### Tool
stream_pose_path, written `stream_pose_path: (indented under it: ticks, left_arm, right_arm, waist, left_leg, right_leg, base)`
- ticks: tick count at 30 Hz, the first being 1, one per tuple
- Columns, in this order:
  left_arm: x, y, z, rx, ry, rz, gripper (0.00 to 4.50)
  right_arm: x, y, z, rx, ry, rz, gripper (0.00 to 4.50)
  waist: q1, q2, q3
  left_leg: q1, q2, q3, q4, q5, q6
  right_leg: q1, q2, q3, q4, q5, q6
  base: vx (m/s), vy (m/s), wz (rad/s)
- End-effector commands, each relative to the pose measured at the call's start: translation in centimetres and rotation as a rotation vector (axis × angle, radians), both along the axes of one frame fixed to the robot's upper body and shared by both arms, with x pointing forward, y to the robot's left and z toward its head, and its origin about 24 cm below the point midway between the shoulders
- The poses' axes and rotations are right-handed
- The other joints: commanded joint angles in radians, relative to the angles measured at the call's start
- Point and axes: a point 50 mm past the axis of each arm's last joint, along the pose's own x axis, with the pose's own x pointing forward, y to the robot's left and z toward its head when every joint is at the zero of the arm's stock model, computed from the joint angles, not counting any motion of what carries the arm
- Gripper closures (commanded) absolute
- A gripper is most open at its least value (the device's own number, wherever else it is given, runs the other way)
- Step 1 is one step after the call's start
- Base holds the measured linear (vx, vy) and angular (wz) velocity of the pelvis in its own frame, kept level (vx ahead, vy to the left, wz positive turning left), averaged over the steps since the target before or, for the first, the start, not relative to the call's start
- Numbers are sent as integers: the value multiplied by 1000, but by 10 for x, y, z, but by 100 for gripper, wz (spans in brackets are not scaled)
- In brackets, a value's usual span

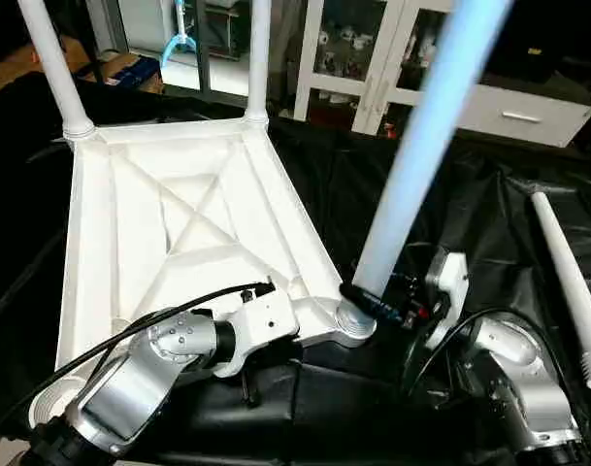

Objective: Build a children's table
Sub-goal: Insert table leg to table base

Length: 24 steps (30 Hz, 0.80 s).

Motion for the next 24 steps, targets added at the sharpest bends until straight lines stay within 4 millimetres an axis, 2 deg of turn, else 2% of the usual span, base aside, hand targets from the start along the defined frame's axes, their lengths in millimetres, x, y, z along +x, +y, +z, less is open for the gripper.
stream_pose_path:
  ticks: [1, 2, 5, 7, 10, 13, 15, 16, 18, 19, 21, 22, 24]
  left_arm:
    - [-7, 4, -21, 40, 83, 21, 446]
    - [-7, 4, -20, 39, 81, 24, 446]
    - [-6, 5, -20, 37, 75, 29, 446]
    - [-4, 5, -20, 38, 67, 31, 446]
    - [-3, 6, -20, 39, 62, 31, 446]
    - [-3, 5, -19, 37, 57, 31, 446]
    - [-1, 5, -19, 33, 50, 35, 446]
    - [-1, 4, -19, 29, 46, 39, 446]
    - [0, 4, -19, 24, 42, 42, 446]
    - [0, 4, -19, 22, 42, 43, 446]
    - [0, 4, -19, 22, 42, 44, 446]
    - [0, 4, -19, 22, 42, 44, 446]
    - [0, 4, -19, 22, 43, 44, 446]
  right_arm:
    - [-21, -14, -54, -52, 298, -118, 264]
    - [-21, -15, -55, -40, 311, -139, 264]
    - [-22, -19, -59, -24, 352, -172, 264]
    - [-21, -24, -62, -11, 385, -199, 264]
    - [-22, -29, -66, -28, 424, -208, 264]
    - [-23, -32, -69, -90, 429, -202, 264]
    - [-23, -33, -68, -84, 432, -209, 264]
    - [-23, -33, -67, -53, 451, -208, 264]
    - [-25, -32, -66, 27, 520, -180, 264]
    - [-26, -32, -66, 55, 548, -165, 264]
    - [-27, -33, -66, 45, 556, -144, 264]
    - [-29, -34, -67, 26, 567, -121, 264]
    - [-30, -35, -68, 6, 566, -108, 264]
  waist:
    - [-13, 10, -4]
    - [-12, 10, -3]
    - [-14, 14, -2]
    - [-14, 13, -3]
    - [-14, 18, -3]
    - [-13, 14, -4]
    - [-13, 12, -2]
    - [-12, 11, 0]
    - [-12, 11, 1]
    - [-11, 11, 2]
    - [-11, 11, 0]
    - [-11, 8, -4]
    - [-9, 8, -5]
  left_leg:
    - [5, 85, -29, -107, -177, 19]
    - [7, 86, -32, -112, -222, 4]
    - [8, 85, -36, -115, -260, -13]
    - [8, 85, -35, -115, -259, -16]
    - [6, 84, -36, -116, -256, -17]
    - [8, 84, -33, -115, -250, -17]
    - [6, 84, -33, -117, -259, -16]
    - [5, 84, -35, -119, -280, -17]
    - [7, 84, -37, -120, -297, -14]
    - [10, 86, -38, -121, -314, -17]
    - [10, 86, -37, -120, -308, -18]
    - [5, 86, -36, -118, -268, -14]
    - [5, 85, -33, -115, -234, -4]
  right_leg:
    - [-3, -58, 47, -67, -129, -201]
    - [-5, -59, 47, -71, -179, -191]
    - [-8, -57, 48, -75, -207, -171]
    - [-8, -57, 48, -75, -198, -166]
    - [-8, -55, 48, -74, -181, -166]
    - [-10, -56, 49, -75, -177, -164]
    - [-10, -57, 49, -78, -197, -161]
    - [-11, -58, 51, -81, -239, -152]
    - [-12, -58, 52, -84, -266, -148]
    - [-17, -58, 53, -87, -288, -143]
    - [-18, -57, 55, -87, -280, -140]
    - [-13, -57, 54, -82, -237, -140]
    - [-13, -55, 54, -79, -193, -146]
  base:
    - [0, 0, 0]
    - [0, 0, 0]
    - [0, 0, 0]
    - [0, 0, 0]
    - [0, 0, 0]
    - [0, 0, 0]
    - [0, 0, 0]
    - [0, 0, 0]
    - [0, 0, 0]
    - [0, 0, 0]
    - [0, 0, 0]
    - [0, 0, 0]
    - [0, 0, 0]
